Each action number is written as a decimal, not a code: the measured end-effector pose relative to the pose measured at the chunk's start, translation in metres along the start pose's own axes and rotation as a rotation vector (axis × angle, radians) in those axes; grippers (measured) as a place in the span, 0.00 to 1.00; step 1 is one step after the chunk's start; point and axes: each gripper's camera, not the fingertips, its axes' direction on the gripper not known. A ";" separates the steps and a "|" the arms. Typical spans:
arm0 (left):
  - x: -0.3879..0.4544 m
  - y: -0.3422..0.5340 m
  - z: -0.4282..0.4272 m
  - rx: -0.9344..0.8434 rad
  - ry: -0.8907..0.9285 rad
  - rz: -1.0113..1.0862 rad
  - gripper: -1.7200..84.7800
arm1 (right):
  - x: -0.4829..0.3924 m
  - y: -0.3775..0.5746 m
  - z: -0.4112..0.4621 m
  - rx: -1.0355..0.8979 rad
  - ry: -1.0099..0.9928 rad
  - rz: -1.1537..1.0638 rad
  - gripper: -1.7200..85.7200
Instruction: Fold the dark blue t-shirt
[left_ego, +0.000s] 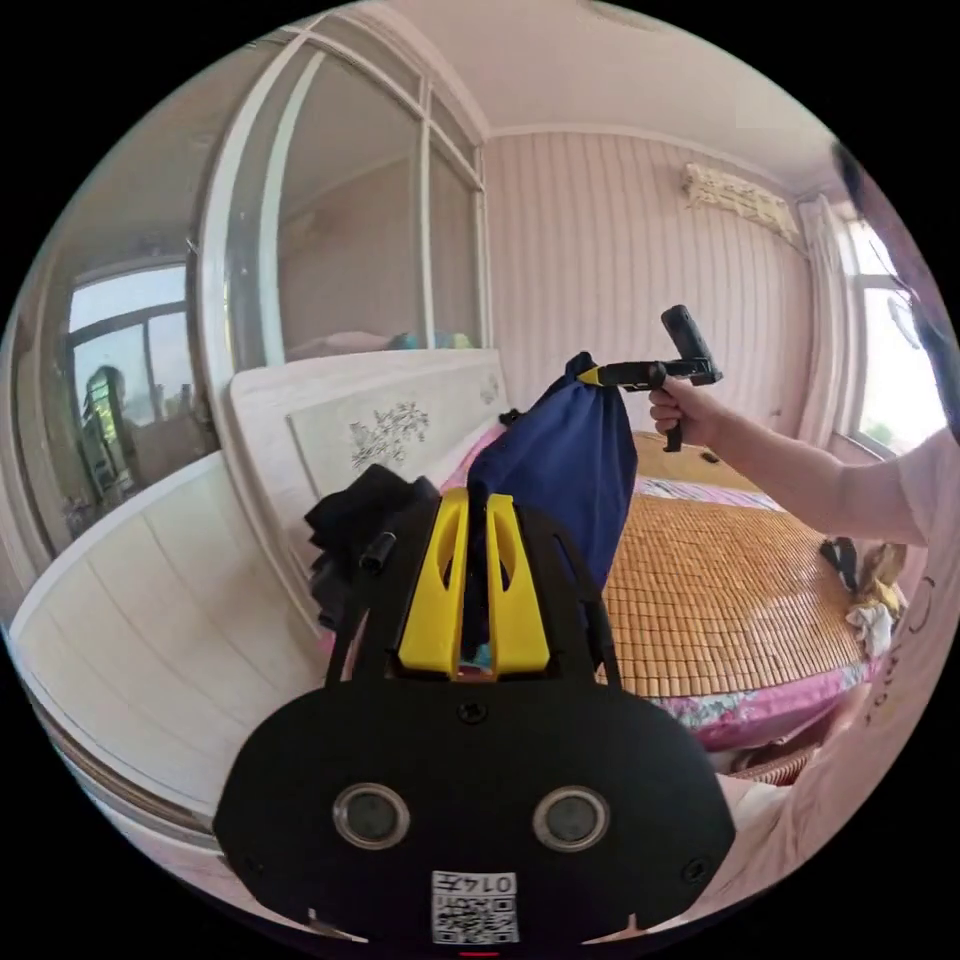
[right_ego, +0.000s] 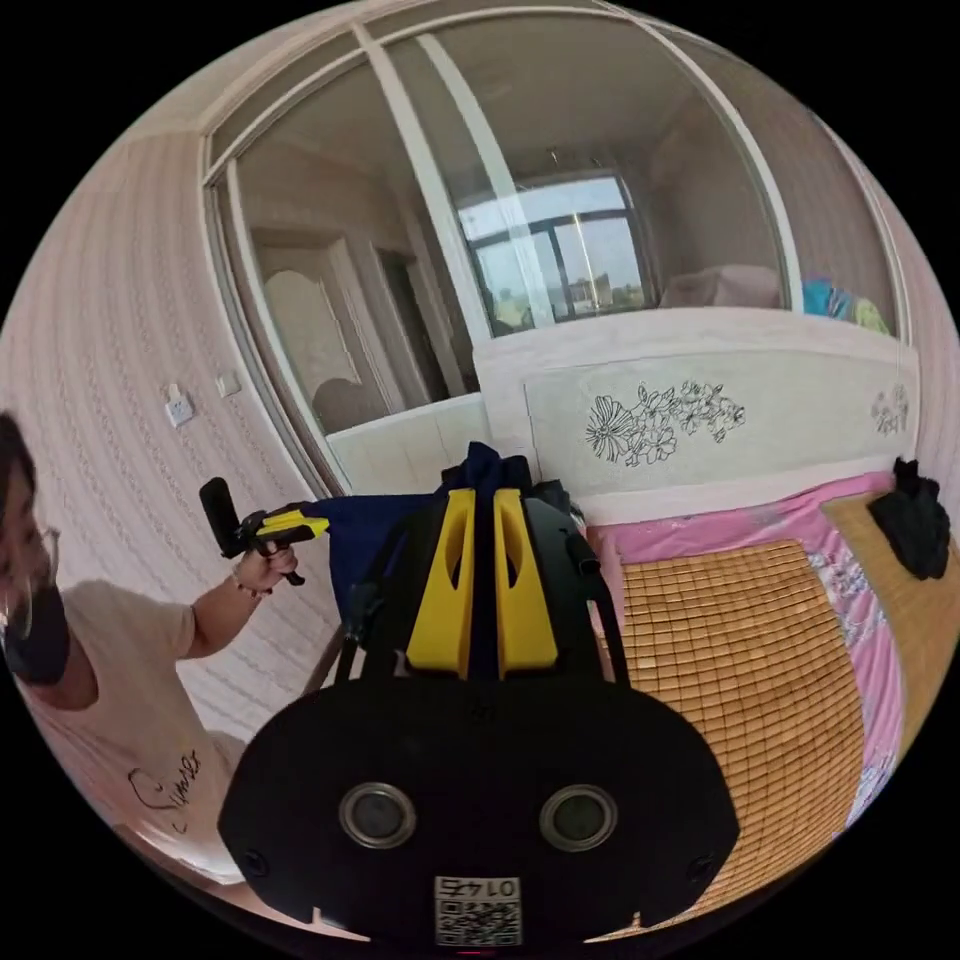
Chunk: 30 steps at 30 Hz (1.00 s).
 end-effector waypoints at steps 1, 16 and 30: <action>-0.027 0.003 0.019 -0.033 -0.064 -0.073 0.08 | 0.024 -0.023 0.053 -0.055 0.013 0.088 0.06; 0.148 0.065 0.043 0.081 0.308 0.120 0.15 | -0.076 0.135 -0.060 -0.172 0.357 -0.002 0.10; 0.449 0.057 0.051 0.029 1.071 0.222 0.15 | -0.280 0.447 -0.435 0.040 1.179 0.792 0.11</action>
